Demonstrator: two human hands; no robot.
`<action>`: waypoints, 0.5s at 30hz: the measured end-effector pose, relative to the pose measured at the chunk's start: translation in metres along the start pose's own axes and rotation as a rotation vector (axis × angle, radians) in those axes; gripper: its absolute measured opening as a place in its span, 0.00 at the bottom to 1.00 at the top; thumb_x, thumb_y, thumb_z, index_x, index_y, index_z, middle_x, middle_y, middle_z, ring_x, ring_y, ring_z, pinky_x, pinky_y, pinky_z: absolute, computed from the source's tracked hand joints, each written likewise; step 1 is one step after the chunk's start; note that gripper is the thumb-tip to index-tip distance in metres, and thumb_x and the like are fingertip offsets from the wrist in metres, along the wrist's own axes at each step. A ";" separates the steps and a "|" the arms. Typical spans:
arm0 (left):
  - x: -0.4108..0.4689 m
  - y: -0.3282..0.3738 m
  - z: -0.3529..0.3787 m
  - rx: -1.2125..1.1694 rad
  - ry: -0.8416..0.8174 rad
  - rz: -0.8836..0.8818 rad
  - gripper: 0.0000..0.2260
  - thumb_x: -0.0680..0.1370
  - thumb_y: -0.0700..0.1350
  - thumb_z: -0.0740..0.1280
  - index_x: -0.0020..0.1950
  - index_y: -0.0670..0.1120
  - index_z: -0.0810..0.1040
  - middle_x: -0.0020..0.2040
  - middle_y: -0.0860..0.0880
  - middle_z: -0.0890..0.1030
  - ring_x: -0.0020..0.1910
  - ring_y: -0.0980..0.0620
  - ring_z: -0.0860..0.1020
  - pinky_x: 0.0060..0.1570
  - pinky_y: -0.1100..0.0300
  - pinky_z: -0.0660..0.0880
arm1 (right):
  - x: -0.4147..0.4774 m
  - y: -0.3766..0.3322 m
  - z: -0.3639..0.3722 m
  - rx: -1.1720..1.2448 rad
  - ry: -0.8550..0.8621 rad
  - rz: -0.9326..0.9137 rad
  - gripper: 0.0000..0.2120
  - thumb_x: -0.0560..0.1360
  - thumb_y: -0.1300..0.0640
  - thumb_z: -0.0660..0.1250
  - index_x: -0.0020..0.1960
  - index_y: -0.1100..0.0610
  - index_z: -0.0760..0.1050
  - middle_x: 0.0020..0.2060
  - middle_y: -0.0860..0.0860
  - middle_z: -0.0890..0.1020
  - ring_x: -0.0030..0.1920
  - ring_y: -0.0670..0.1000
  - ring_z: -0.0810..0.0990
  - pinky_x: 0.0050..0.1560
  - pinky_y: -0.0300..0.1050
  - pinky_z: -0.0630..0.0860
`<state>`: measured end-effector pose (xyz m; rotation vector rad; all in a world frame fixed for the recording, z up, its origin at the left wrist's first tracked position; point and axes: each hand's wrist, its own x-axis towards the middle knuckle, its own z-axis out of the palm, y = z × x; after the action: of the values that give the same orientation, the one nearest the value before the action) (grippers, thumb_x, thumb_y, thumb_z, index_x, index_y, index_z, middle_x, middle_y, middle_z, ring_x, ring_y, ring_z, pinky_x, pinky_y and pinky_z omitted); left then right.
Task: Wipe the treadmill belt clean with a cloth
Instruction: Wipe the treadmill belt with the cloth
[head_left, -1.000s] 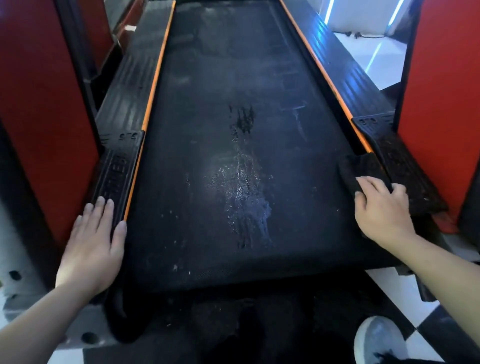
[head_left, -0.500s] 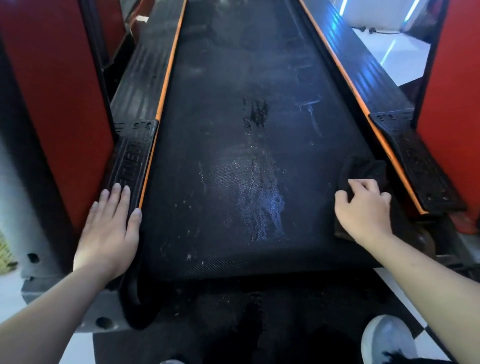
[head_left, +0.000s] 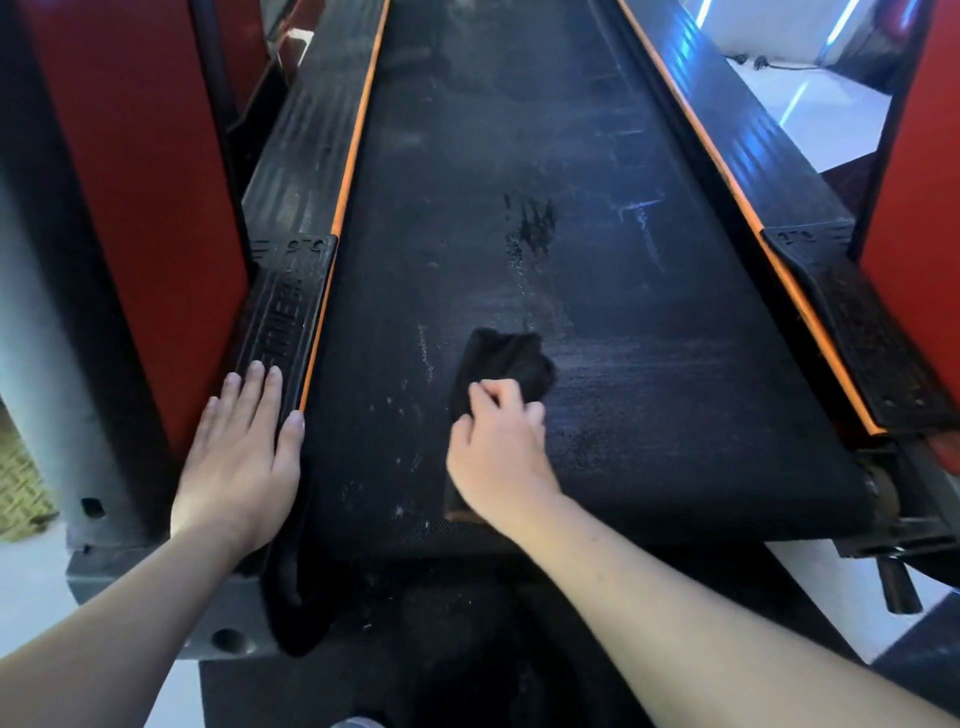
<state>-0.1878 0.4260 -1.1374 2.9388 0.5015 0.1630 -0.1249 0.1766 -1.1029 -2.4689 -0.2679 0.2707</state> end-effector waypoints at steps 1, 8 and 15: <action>0.000 0.000 0.000 -0.001 -0.001 0.002 0.29 0.83 0.58 0.43 0.81 0.46 0.50 0.81 0.51 0.48 0.80 0.53 0.44 0.78 0.52 0.43 | -0.001 -0.010 0.008 0.002 -0.011 -0.020 0.22 0.83 0.51 0.53 0.75 0.55 0.65 0.71 0.47 0.61 0.60 0.54 0.64 0.67 0.55 0.68; 0.001 0.001 0.001 0.000 -0.005 0.011 0.31 0.80 0.57 0.35 0.81 0.46 0.48 0.81 0.51 0.47 0.79 0.54 0.42 0.78 0.53 0.43 | -0.002 -0.068 0.053 0.076 -0.124 -0.137 0.20 0.80 0.58 0.61 0.71 0.57 0.67 0.69 0.47 0.61 0.60 0.57 0.64 0.65 0.53 0.69; -0.001 0.004 -0.003 -0.124 -0.011 -0.040 0.28 0.80 0.55 0.34 0.80 0.51 0.47 0.80 0.57 0.46 0.78 0.62 0.40 0.77 0.58 0.41 | 0.005 -0.071 0.069 0.181 -0.140 -0.250 0.21 0.81 0.63 0.61 0.73 0.56 0.67 0.71 0.43 0.60 0.63 0.53 0.63 0.62 0.45 0.72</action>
<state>-0.1883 0.4227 -1.1335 2.8052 0.5280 0.1668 -0.1468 0.2726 -1.1141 -2.2139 -0.5809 0.3454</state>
